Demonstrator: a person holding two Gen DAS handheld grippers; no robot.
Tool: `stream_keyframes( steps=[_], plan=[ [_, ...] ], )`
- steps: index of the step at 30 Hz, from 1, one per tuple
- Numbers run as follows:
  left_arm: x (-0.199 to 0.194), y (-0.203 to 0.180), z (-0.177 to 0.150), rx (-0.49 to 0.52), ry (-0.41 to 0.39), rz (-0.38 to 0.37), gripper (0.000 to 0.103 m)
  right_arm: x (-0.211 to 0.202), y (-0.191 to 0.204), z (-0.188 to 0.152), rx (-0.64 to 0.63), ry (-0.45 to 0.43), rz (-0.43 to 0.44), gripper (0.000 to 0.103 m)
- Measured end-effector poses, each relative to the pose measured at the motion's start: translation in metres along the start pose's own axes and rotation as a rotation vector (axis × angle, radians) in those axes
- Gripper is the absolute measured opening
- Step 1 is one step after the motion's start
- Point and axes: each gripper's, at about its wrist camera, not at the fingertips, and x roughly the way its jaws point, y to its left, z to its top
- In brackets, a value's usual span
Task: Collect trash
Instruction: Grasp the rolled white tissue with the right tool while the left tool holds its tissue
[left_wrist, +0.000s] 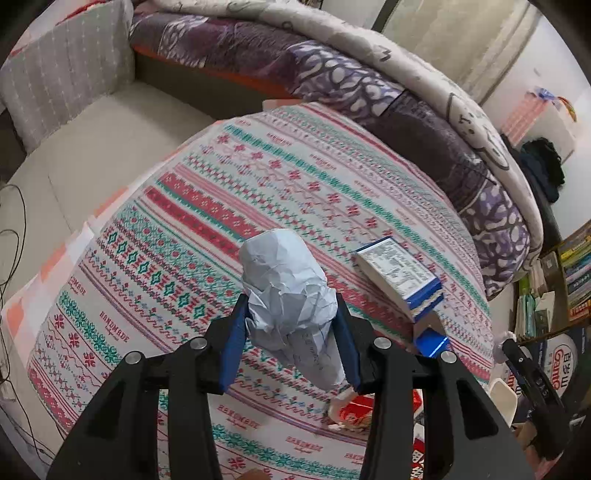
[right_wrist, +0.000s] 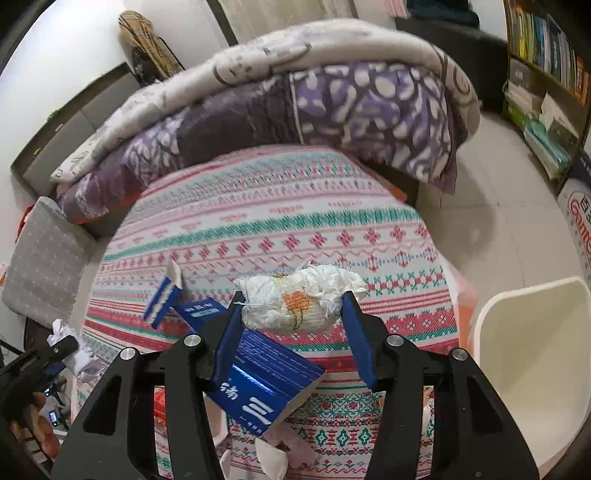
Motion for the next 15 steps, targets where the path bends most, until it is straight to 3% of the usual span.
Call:
stream_keyframes(
  steps=[15],
  plan=[
    [-0.026,-0.061,-0.020,0.126,-0.109,0.031,0.044,-0.056,-0.005,-0.011,-0.024,-0.172,-0.042,0.050]
  ],
)
